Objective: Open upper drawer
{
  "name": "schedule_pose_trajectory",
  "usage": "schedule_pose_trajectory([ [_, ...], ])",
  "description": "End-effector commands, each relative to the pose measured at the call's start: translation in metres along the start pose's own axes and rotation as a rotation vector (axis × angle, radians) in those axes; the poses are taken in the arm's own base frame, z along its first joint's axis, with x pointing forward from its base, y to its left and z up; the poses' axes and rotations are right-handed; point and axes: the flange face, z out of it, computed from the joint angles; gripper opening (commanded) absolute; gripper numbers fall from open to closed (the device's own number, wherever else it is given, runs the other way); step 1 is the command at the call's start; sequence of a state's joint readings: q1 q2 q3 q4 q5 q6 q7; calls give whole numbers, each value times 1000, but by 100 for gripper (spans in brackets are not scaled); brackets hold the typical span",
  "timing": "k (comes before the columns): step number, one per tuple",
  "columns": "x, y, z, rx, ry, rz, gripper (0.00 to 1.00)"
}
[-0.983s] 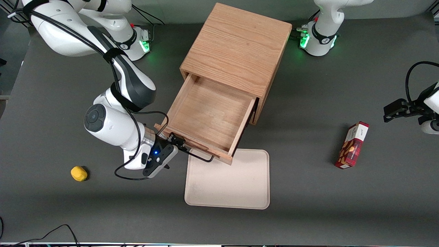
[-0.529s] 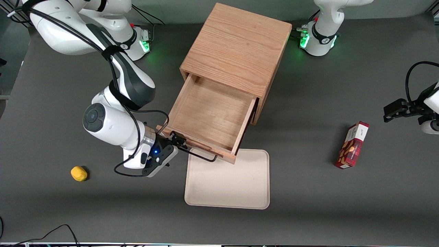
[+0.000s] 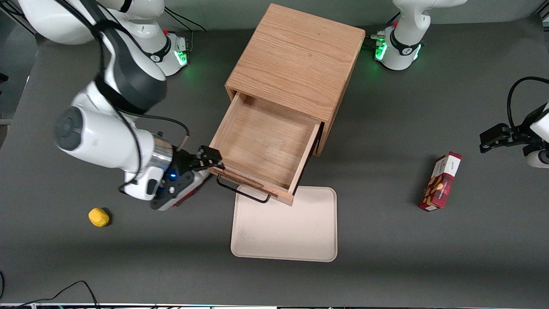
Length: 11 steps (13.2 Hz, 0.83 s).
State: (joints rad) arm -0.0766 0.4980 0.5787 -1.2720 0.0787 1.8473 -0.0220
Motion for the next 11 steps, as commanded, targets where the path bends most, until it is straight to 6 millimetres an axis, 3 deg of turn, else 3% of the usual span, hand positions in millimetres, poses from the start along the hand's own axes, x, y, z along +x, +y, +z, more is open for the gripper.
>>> schedule_pose_trajectory([
  [1, -34, 36, -85, -100, 4, 108, 100],
  [3, -66, 69, -142, -196, 22, 195, 100],
  [6, -121, 71, -206, -374, 76, 265, 100],
  [7, -139, 72, -219, -399, 91, 307, 100],
  [8, -163, 85, -234, -412, 104, 373, 100],
  [11, -206, 123, -249, -421, 113, 474, 100],
])
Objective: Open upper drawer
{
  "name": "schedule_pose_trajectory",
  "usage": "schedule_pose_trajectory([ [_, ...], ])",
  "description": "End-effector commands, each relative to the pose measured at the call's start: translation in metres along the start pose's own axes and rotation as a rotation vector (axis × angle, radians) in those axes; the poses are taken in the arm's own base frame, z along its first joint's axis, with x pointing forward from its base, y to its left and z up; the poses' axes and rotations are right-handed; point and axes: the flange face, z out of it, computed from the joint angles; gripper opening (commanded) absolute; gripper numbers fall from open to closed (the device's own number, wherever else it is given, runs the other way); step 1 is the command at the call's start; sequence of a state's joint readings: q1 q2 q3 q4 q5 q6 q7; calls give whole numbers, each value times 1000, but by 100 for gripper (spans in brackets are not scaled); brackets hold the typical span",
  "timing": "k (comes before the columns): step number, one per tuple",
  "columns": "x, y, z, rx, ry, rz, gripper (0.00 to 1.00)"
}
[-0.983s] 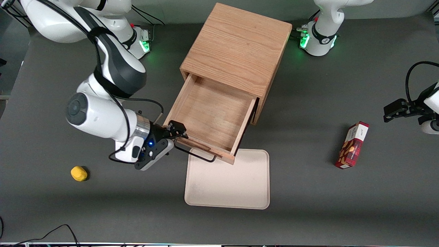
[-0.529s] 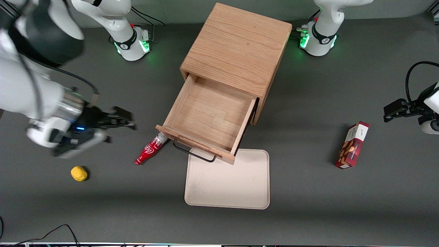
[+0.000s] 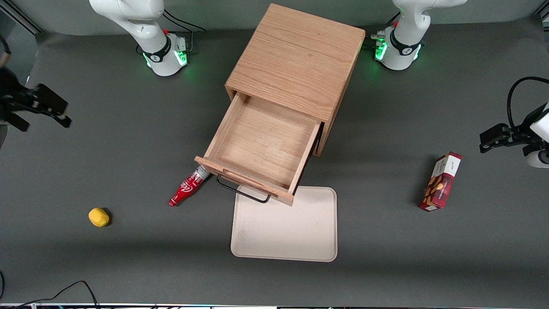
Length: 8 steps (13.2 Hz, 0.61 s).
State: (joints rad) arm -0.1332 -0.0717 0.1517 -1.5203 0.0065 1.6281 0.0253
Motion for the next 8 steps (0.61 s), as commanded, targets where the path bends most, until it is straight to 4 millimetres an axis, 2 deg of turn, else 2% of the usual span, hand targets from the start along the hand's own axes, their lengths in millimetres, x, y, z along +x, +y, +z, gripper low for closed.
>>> schedule_pose_trajectory([
  [1, -21, 42, 3, -22, 0, 81, 100],
  [2, -19, 51, 2, -22, 5, 60, 100],
  [5, -13, 54, -4, -24, 15, 33, 100],
  [8, -3, 58, 1, -20, 11, 36, 100],
])
